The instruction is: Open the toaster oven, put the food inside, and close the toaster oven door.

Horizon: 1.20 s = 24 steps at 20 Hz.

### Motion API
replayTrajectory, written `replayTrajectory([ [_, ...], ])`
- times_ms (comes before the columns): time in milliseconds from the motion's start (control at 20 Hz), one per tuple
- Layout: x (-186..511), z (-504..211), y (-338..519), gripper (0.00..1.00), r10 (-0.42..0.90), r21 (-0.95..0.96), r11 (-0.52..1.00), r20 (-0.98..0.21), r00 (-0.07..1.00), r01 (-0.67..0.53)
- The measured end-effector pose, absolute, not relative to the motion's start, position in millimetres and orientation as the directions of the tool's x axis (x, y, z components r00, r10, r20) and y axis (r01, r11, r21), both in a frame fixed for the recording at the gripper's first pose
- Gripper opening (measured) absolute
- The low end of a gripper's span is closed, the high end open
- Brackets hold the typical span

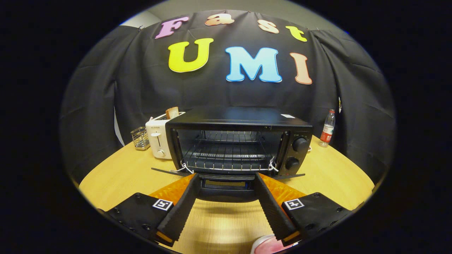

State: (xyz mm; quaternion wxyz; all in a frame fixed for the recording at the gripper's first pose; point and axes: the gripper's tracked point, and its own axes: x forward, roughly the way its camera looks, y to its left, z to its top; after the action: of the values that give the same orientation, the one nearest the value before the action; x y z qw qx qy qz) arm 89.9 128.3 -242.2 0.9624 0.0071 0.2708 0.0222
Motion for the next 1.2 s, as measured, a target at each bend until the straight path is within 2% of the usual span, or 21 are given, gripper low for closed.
replayTrajectory([
  [400,37.5,-286.3,134.6,0.99,0.129,0.1,0.992,-0.692,0.711,-0.083],
  [750,12.1,-240.3,102.8,0.99,0.233,0.209,0.97,-0.674,0.701,-0.121],
  [1000,-7.7,-233.2,69.6,0.99,0.341,0.318,0.936,-0.724,0.599,-0.148],
  [1200,-17.0,-240.3,30.8,0.99,0.377,0.385,0.918,-0.77,0.514,-0.097],
])
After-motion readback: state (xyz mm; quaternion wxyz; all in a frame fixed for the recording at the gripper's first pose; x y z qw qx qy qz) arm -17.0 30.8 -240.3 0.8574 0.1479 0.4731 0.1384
